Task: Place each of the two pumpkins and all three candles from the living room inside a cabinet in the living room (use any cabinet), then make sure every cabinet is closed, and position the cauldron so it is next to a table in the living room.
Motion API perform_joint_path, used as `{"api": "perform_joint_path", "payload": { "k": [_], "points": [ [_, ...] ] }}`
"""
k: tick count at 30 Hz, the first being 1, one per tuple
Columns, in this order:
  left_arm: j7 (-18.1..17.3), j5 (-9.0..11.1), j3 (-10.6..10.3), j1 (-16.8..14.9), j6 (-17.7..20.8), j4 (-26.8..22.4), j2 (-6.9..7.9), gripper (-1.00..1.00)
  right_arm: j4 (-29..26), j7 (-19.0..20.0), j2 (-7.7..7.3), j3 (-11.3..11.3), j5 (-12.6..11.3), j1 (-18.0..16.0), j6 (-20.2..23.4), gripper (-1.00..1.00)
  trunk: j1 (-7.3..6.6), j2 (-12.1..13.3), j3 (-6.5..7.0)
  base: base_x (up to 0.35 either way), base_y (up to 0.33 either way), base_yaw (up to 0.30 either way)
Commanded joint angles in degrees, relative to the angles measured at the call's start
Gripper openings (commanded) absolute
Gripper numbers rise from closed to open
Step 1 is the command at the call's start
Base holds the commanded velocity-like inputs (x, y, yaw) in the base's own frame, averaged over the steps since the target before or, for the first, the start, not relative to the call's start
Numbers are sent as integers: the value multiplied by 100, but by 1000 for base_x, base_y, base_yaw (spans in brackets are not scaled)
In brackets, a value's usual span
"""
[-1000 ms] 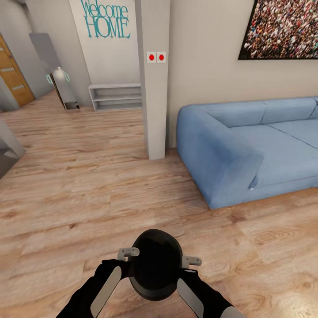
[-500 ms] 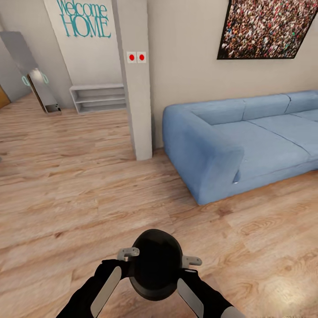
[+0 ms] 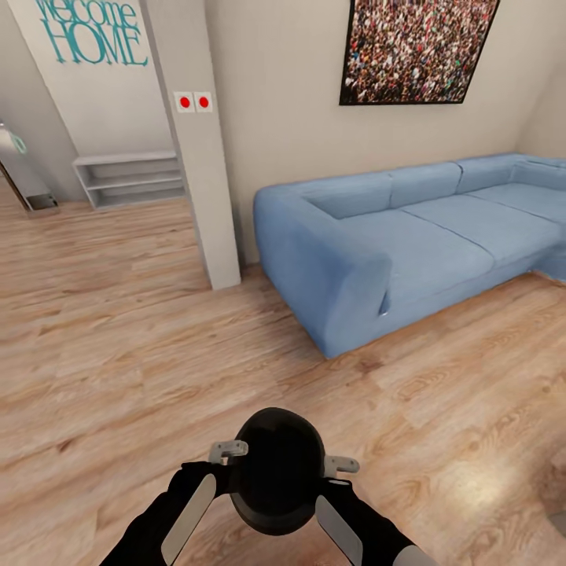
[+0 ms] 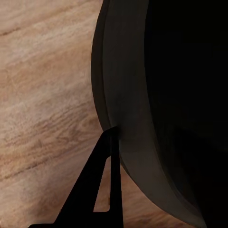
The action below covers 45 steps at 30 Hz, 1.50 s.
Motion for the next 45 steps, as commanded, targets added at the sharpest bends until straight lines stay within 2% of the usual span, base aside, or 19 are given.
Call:
{"api": "perform_joint_path", "payload": {
  "k": [1,31,37,45],
  "points": [
    [49,100,-6,-2,-19,-15,5,-100,-16,287,-4,-3,-96,-12,-17,-100,-1,-3,-5,0,0,-279],
    [49,100,-6,-2,-19,-15,5,-100,-16,287,-4,-3,-102,-14,-14,-100,-1,-3,-5,-3,0,-279],
    [50,115,-6,-2,-19,-15,5,-100,-16,287,-4,-3,-102,-16,-12,-100,-1,-3,-5,-159,77,-263],
    [50,124,-6,-2,-19,-15,5,-100,-16,287,-4,-3,-99,-16,-14,-100,-1,-3,-5,-286,112,-42]
  ]
}}
